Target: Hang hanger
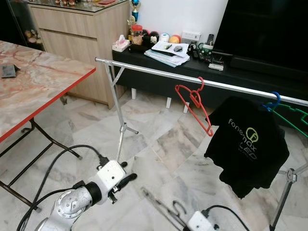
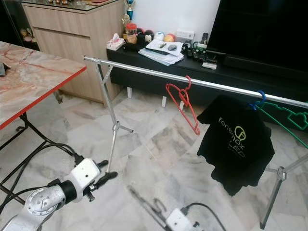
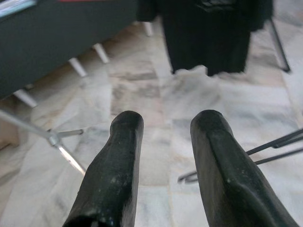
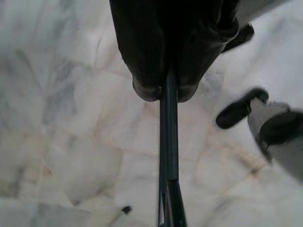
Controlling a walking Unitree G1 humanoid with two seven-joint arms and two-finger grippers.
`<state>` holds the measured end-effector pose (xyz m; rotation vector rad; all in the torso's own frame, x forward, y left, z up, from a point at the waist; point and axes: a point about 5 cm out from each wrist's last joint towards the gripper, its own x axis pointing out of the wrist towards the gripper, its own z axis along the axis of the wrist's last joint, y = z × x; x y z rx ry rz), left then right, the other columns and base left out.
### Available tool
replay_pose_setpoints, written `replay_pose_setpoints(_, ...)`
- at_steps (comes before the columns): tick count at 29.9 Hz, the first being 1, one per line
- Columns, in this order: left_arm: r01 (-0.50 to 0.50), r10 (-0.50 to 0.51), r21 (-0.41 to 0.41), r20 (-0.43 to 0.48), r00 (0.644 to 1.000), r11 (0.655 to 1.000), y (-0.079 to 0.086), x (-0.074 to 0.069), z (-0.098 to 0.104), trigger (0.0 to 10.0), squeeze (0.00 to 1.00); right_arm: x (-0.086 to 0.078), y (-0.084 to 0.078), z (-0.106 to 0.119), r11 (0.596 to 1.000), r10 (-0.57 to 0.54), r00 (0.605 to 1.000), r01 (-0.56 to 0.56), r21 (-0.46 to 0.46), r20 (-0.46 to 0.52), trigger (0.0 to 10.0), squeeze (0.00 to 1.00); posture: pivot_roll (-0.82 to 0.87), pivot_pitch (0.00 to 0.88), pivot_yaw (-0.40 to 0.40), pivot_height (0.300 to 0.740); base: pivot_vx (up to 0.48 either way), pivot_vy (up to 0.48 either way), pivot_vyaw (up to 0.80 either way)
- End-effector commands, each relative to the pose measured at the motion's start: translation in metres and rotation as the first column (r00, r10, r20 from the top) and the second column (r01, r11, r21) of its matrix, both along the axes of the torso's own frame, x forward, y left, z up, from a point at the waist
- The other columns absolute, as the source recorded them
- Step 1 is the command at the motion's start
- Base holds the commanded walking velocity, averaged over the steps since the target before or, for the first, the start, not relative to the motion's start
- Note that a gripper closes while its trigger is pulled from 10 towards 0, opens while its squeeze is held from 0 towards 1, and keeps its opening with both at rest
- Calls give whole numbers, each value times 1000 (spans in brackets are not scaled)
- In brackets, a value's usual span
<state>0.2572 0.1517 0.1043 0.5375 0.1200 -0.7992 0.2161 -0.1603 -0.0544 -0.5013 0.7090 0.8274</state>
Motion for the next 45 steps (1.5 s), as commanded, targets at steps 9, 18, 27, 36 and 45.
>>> replay_pose_setpoints(9, 255, -250, 36, -98, 963, 966, -15, 2, 1, 10000, 0, 98, 33, 101, 924, 337, 928, -359, 132, 161, 10000, 0, 157, 58, -104, 740, 0, 0, 0)
replay_pose_setpoints(18, 353, -345, 27, -156, 925, 935, -22, 0, -1, 10000, 0, 115, 31, 128, 902, 380, 904, -409, 140, 197, 10000, 0, 154, 33, -107, 740, 0, 0, 0)
replay_pose_setpoints(27, 387, -374, 56, -158, 914, 920, -20, -1, 9, 10000, 0, 110, 23, 122, 884, 456, 883, -464, 57, 110, 10000, 0, 156, 22, -108, 740, 0, 0, 0)
replay_pose_setpoints(36, 381, -366, 58, -177, 914, 923, -19, 1, 6, 10000, 0, 108, 30, 125, 858, 495, 861, -505, 95, 113, 10000, 0, 157, 32, -108, 740, 0, 0, 0)
replay_pose_setpoints(45, 369, -357, 69, -138, 924, 927, -26, 12, 9, 10000, 0, 106, 30, 125, 834, 535, 839, -543, 91, 104, 10000, 0, 152, 36, -108, 740, 0, 0, 0)
